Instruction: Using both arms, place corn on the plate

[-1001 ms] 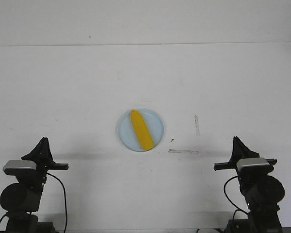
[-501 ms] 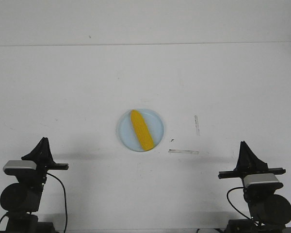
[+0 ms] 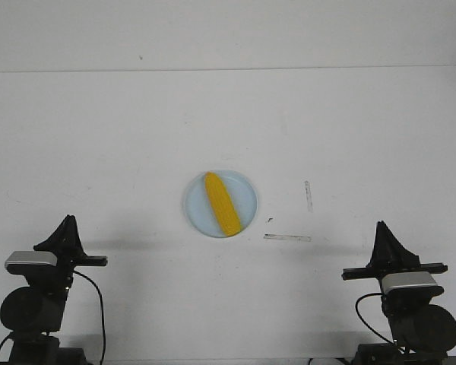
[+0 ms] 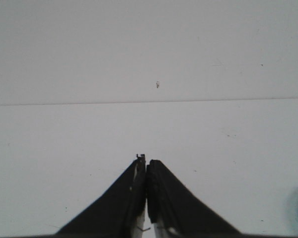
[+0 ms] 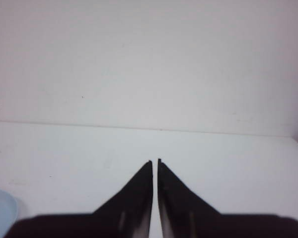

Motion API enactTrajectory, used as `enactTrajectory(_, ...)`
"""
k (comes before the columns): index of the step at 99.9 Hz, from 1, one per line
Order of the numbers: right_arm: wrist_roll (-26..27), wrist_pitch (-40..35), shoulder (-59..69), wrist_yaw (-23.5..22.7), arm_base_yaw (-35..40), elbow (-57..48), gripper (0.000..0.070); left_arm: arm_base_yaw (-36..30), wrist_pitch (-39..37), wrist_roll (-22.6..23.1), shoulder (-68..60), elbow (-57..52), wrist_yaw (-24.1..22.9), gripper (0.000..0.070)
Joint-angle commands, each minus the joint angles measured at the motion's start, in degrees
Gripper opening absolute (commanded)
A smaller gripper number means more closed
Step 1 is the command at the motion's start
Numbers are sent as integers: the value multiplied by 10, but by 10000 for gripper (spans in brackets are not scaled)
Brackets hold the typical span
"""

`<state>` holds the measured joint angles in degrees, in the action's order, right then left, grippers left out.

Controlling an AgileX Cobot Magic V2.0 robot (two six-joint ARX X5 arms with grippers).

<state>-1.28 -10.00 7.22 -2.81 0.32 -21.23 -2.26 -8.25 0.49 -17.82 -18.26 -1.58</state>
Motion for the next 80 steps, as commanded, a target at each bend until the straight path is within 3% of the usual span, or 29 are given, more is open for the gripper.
enactTrajectory(1,-3,6,-1,2,-1,-2,15,0,-8,0,0,-6,-2,2)
enactTrajectory(46,-3,6,-1,2,0,-2,15,0,16,-4,38,1,3,1)
enactTrajectory(56,-3,6,-1,2,0,-2,15,1,13,-31,65,23,2,1)
enactTrajectory(80,-3,6,-1,2,0,-2,15,2,8,-31,137,105,1,1)
